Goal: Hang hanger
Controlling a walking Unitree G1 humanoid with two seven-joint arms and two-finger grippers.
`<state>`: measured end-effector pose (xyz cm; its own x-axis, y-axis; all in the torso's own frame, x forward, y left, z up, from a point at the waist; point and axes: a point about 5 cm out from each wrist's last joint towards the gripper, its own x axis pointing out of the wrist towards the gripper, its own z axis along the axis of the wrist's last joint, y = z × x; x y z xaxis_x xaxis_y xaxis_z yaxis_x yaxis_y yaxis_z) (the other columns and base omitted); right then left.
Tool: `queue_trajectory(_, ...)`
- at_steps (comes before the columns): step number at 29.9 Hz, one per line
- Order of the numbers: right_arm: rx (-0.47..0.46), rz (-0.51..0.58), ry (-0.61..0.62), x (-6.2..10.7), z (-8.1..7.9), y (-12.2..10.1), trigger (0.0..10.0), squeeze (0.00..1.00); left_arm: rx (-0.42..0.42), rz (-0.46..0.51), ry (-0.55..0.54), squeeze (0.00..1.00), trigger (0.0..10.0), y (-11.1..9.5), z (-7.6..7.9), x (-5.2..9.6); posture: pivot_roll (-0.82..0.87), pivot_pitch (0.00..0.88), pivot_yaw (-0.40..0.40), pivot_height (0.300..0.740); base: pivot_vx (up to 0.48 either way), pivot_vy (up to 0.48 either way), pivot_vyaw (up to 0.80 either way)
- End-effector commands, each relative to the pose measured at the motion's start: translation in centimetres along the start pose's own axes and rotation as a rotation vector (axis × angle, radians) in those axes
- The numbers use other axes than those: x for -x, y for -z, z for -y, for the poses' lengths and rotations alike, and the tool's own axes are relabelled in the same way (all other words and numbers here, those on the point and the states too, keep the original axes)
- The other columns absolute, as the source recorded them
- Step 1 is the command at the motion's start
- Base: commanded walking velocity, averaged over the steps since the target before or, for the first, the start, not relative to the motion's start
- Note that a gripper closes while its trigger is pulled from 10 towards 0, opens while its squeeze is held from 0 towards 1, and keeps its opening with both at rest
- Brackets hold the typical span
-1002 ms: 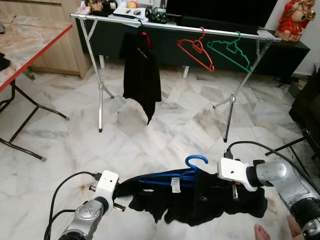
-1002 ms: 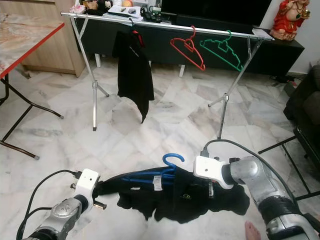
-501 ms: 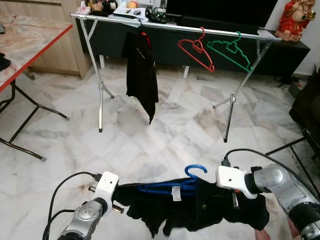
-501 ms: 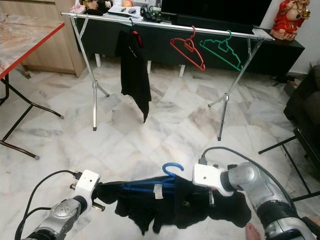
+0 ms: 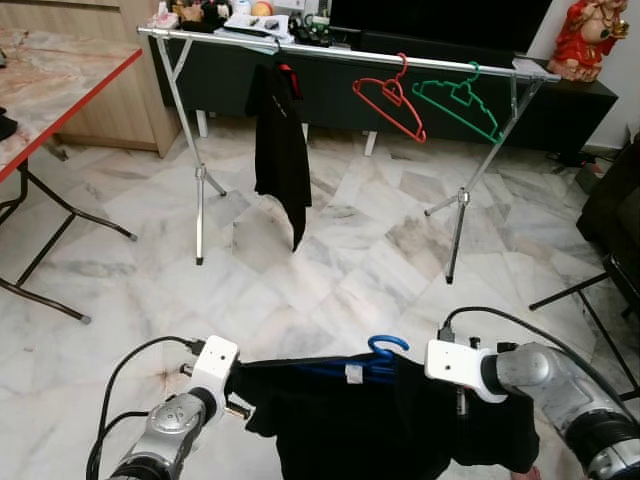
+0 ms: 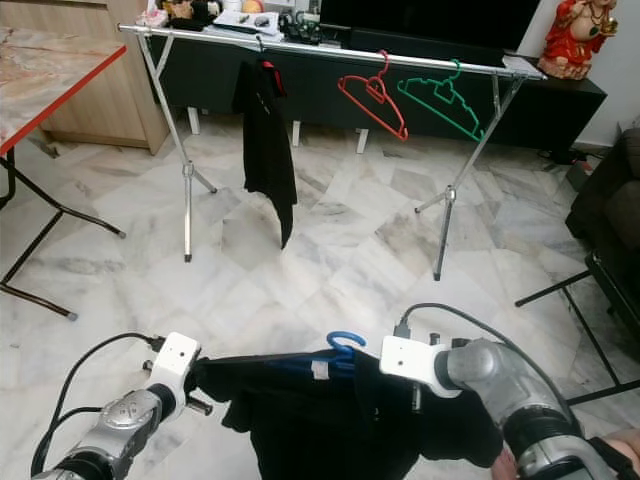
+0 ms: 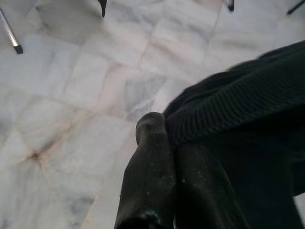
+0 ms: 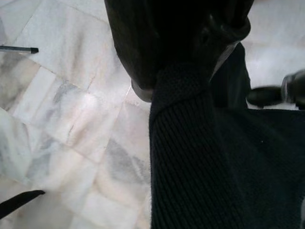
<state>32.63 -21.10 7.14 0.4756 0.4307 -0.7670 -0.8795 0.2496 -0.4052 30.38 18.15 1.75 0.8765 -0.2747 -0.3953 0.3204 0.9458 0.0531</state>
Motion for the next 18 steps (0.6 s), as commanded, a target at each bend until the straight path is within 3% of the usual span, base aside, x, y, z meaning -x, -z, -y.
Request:
queue_trajectory(1, -0.06, -0.001, 0.047, -0.1, -0.1, 0.5, 0.0, 0.0, 0.014, 0.026, 0.002, 0.0, 0.0, -0.4, -0.6, 0.2, -0.05, 0.123, -0.079, 0.74, 0.0, 0.0, 0.0)
queue_trajectory(5, -0.111, 0.007, 0.01, -2.1, -2.7, 0.6, 0.0, 0.0, 0.033, 0.101, 0.027, 0.0, 0.0, -2.2, -0.7, -0.2, -0.03, 0.124, -0.073, 0.74, 0.0, 0.0, 0.0)
queue_trajectory(8, -0.111, 0.007, 0.01, -2.1, -2.7, 0.6, 0.0, 0.0, 0.033, 0.101, 0.027, 0.0, 0.0, -2.2, -0.7, -0.2, -0.03, 0.124, -0.073, 0.74, 0.0, 0.0, 0.0)
queue_trajectory(11, -0.168, 0.021, 0.049, -3.3, -4.0, 0.3, 0.0, 0.0, 0.034, 0.155, 0.11, 0.0, 0.0, -3.6, -0.4, -0.3, -0.03, 0.127, -0.071, 0.74, 0.0, 0.0, 0.0)
queue_trajectory(15, -0.222, 0.024, 0.116, -4.0, -4.3, 0.0, 0.0, 0.0, 0.027, 0.177, 0.189, 0.0, 0.0, -4.1, 0.3, -0.2, -0.03, 0.129, -0.066, 0.74, 0.0, 0.0, 0.0)
queue_trajectory(18, -0.32, 0.042, 0.182, -4.6, -4.5, -0.4, 0.0, 0.0, 0.022, 0.207, 0.262, 0.0, 0.0, -4.8, 1.0, 0.0, -0.02, 0.133, -0.06, 0.74, 0.0, 0.0, 0.0)
